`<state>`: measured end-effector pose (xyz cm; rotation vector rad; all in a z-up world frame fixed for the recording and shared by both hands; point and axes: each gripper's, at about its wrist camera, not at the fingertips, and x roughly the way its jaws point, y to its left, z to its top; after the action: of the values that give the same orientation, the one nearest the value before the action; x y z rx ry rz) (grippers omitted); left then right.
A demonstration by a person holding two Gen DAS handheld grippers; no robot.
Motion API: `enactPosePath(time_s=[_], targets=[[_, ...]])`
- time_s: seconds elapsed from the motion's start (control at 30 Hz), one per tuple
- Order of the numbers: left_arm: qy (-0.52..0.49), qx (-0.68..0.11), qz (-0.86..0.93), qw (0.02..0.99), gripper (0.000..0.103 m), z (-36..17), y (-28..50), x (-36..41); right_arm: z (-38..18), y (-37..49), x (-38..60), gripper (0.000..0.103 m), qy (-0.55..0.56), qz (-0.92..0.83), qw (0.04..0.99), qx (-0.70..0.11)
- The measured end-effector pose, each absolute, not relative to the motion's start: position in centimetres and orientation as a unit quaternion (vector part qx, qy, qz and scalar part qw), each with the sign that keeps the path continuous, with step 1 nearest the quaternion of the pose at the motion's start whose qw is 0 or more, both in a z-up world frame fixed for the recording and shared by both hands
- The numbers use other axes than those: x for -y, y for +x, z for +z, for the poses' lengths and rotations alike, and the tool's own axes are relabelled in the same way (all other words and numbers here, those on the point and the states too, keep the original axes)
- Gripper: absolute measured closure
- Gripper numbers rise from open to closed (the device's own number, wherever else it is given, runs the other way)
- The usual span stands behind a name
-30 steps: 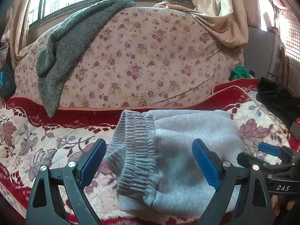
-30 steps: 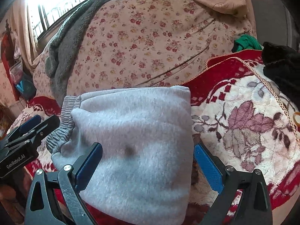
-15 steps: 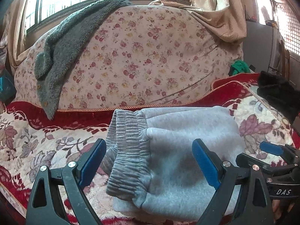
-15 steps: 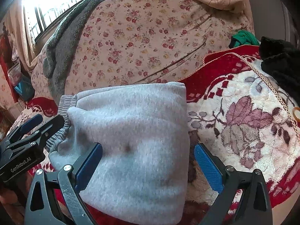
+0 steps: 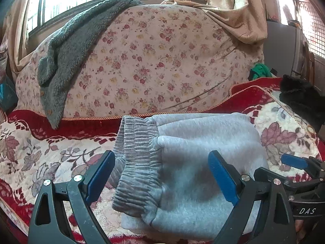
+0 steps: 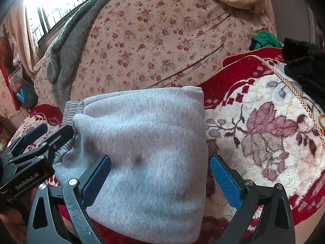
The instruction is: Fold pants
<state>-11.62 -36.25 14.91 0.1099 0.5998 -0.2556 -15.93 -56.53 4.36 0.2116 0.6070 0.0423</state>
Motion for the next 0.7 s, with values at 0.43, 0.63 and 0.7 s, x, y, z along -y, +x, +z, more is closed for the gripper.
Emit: enactPosePath(time_s=[0.43, 0.63, 0.7], targets=[[0.054, -0.297, -0.134, 0.944, 0.011, 14.97, -11.48, 36.76, 4.25, -15.64, 56.22, 0.002, 0.1, 0.021, 0.948, -0.303], [0.053, -0.297, -0.133, 0.944, 0.011, 15.04, -11.44, 36.7, 4.33, -15.52, 56.04, 0.002, 0.099, 0.025, 0.948, -0.303], [0.05, -0.298, -0.131, 0.944, 0.011, 15.08, -11.33, 36.59, 4.25, -15.49, 56.01, 0.002, 0.098, 0.025, 0.947, -0.303]])
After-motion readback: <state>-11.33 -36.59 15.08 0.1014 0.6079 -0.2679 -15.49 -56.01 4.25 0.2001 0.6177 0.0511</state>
